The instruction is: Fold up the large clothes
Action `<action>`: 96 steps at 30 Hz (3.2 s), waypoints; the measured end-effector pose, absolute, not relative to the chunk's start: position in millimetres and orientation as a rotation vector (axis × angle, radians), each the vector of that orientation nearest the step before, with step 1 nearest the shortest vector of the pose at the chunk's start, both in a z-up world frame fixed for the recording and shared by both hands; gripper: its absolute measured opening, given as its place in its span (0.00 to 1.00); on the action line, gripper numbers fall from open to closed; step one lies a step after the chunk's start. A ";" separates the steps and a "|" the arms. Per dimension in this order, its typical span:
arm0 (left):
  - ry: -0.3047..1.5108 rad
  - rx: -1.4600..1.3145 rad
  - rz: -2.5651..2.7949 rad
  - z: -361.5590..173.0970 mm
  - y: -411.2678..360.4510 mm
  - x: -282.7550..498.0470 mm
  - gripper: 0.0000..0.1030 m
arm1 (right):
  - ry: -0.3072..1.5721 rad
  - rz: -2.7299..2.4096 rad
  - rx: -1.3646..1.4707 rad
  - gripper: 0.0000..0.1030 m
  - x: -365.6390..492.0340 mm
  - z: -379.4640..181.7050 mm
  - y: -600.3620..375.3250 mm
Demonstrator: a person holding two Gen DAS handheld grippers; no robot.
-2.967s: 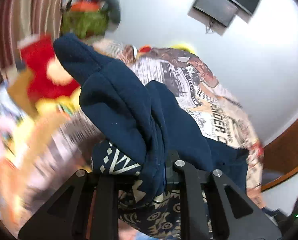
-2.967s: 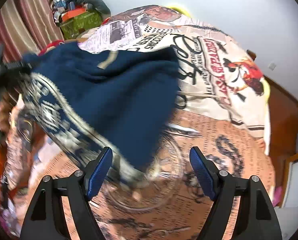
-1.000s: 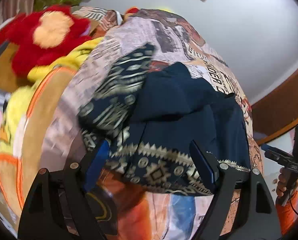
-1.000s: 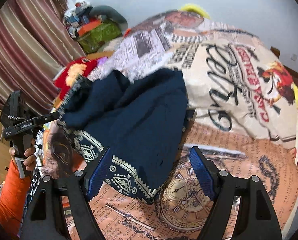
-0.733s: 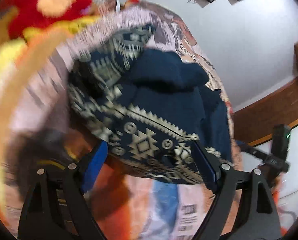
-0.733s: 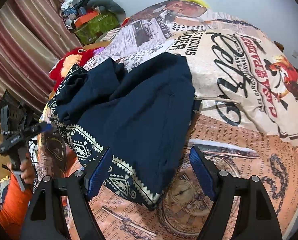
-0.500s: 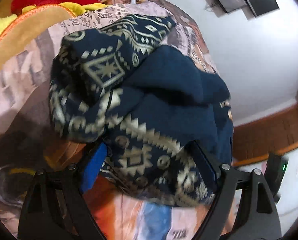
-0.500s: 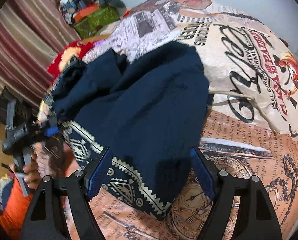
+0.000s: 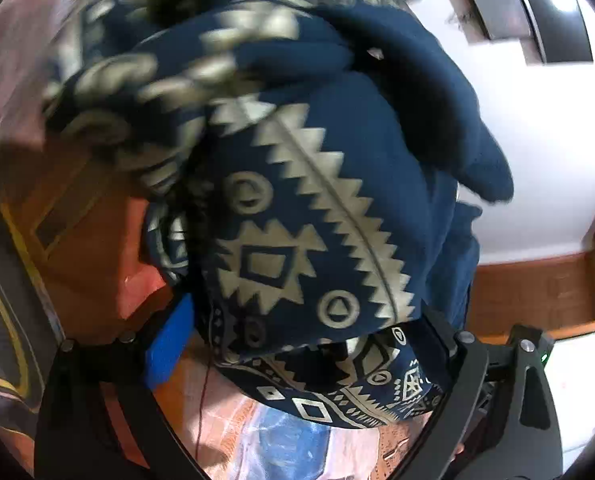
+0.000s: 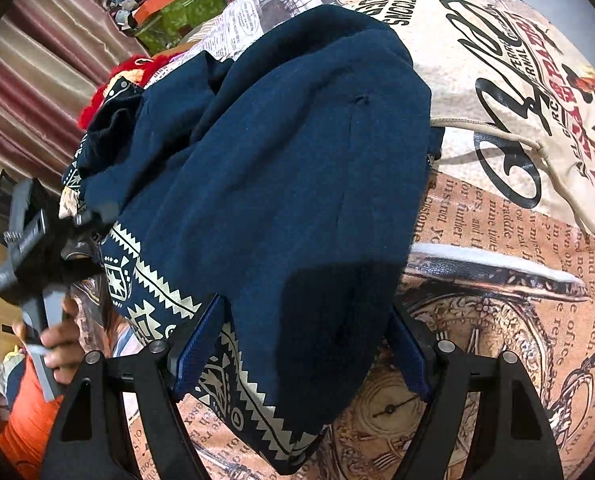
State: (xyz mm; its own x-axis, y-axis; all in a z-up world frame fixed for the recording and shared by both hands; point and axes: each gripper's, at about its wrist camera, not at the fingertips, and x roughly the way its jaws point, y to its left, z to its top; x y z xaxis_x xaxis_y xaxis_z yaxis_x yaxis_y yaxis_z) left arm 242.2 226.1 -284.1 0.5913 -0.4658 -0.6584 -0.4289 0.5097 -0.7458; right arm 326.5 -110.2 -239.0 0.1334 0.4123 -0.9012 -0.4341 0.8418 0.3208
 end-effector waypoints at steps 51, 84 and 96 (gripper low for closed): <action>0.877 -0.263 0.039 -174.9 134.6 250.3 0.27 | 1.203 0.582 -0.089 0.76 313.7 -211.9 -137.4; 0.898 -0.902 0.247 -248.7 228.5 294.0 0.56 | 1.262 0.657 -0.125 0.76 316.1 -247.2 -102.2; 0.691 0.189 0.122 -141.8 57.2 294.7 0.34 | 1.250 0.669 -0.135 0.71 314.5 -240.7 -110.1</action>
State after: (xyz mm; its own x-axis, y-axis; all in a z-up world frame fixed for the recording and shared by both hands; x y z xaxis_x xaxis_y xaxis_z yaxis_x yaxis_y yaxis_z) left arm 294.7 57.2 -141.8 0.7646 0.1739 -0.6206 -0.0488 0.9758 0.2133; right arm 314.5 -110.1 -240.7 0.1539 0.3939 -0.9062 -0.5361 0.8037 0.2583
